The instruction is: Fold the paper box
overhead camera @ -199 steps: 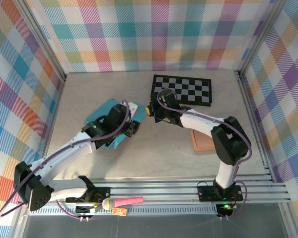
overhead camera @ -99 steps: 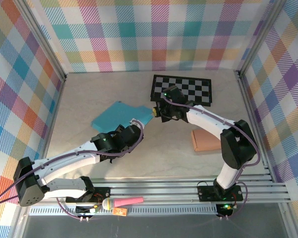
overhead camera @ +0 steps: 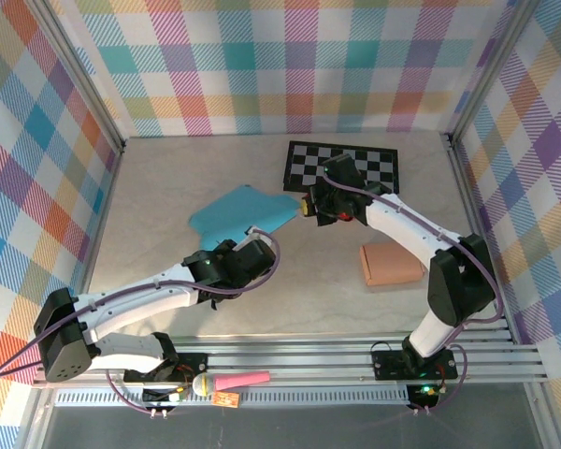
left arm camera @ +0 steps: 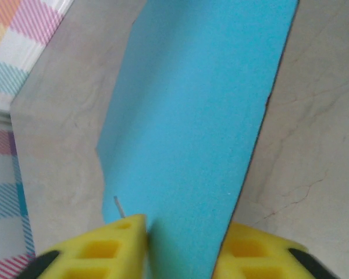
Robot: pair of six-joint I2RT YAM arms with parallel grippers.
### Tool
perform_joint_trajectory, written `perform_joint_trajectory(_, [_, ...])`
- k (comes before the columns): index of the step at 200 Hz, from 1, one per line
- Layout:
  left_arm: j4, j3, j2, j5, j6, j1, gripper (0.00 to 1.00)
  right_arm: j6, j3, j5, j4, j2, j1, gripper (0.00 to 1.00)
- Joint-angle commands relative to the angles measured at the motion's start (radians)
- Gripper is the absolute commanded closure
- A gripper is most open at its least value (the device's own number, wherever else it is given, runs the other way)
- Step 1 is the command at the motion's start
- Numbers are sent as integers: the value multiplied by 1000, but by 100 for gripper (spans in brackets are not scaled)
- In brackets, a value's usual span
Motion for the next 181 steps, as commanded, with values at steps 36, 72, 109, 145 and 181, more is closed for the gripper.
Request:
perform_joint_trajectory(36, [-60,119,-16,12,79,-8,100,-162,124,8,-151,-55,-5,83])
perform_joint_trajectory(72, [-131,211,-1,77,86,6,100,-423,290,185,-399,-151,6,53])
perform_joint_trajectory(109, [-189,320,65,172,65,51,100,-494,303,270,-450,-237,101,51])
perform_joint_trajectory(145, [-268,457,132,272,52,97,100,-494,430,297,-479,-160,200,49])
perform_joint_trajectory(181, [-337,561,171,351,33,128,100,-426,443,240,-421,-91,222,54])
